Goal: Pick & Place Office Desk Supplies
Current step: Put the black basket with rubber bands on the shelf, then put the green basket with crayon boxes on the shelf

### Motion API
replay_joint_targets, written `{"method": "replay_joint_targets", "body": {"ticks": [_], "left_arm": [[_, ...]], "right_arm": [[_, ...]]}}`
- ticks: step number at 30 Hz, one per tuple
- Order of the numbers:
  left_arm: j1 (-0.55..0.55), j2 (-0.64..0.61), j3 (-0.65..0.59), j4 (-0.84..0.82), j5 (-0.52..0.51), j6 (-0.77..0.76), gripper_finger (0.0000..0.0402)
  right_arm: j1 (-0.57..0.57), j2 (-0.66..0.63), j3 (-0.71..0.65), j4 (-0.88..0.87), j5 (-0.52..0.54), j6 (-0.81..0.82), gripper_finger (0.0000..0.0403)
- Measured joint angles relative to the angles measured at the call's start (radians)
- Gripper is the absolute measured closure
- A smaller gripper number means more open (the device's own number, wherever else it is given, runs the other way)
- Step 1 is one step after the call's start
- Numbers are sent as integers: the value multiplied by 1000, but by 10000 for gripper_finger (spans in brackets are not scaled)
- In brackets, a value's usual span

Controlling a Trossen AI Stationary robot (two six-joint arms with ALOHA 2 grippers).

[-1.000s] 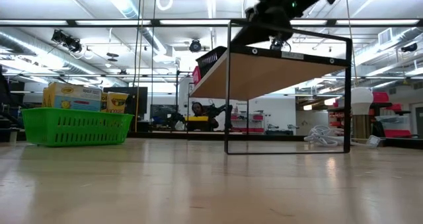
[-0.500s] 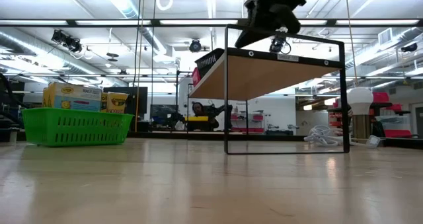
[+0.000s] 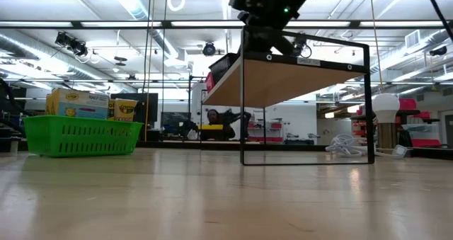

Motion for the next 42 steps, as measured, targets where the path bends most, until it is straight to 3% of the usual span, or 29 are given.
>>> {"method": "replay_joint_targets", "body": {"ticks": [14, 26, 30, 36, 42], "left_arm": [[-18, 14, 0, -34, 0, -45, 282], [-17, 13, 0, -34, 4, -59, 282], [-12, 13, 0, -85, 75, -115, 282], [31, 38, -74, -319, 249, -399, 282], [-20, 37, -326, -282, 379, -497, 282]], "right_arm": [[-61, 0, 1, 62, 53, -4, 403], [5, -10, 1, -70, 78, 52, 403], [33, -18, 1, -54, 62, 64, 403], [112, -53, 1, -11, -112, 38, 403], [196, -146, 1, 108, -481, 22, 403]]}}
